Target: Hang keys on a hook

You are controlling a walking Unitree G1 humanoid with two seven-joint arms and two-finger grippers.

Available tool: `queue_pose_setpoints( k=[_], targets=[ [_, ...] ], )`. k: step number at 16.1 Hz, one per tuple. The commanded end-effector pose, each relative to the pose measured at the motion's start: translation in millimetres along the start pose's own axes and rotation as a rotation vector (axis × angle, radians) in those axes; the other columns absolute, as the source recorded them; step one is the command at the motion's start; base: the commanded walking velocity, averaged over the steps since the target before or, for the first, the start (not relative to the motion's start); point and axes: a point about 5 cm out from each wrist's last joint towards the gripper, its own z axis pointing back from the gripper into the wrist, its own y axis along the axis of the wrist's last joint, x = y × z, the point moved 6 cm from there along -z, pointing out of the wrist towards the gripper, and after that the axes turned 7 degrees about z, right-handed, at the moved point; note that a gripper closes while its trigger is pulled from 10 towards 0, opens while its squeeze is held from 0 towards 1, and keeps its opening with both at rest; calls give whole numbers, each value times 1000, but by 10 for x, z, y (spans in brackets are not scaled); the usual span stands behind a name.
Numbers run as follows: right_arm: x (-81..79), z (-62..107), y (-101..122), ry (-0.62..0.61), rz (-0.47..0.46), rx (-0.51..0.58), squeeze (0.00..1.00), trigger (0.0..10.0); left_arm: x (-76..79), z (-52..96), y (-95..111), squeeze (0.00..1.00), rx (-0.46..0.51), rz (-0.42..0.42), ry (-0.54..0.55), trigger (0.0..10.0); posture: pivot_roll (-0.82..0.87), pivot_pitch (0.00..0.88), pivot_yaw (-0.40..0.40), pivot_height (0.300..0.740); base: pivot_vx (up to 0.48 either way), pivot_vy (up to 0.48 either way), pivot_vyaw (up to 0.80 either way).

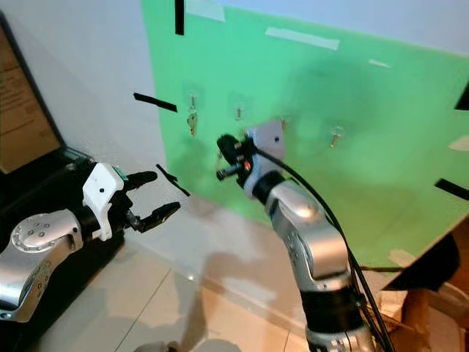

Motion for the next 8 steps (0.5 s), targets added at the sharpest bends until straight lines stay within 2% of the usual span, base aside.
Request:
queue_pose_setpoints(
  k=[1, 5, 8],
  targets=[
    [91, -24, 13, -36, -30, -6, 0, 10000, 35, 15, 10, 0, -5, 0, -20, 10000, 48, 0, -20, 740, 0, 0, 0],
    [85, -137, 56, -52, -54, 0, 0, 10000, 58, 10, 42, 0, 0, -2, -31, 10000, 50, 0, -18, 740, 0, 0, 0],
    [77, -131, 24, -62, -71, -5, 0, 10000, 42, 8, 51, 0, 20, 12, 8, 10000, 57, 0, -22, 740, 0, 0, 0]
  ],
)
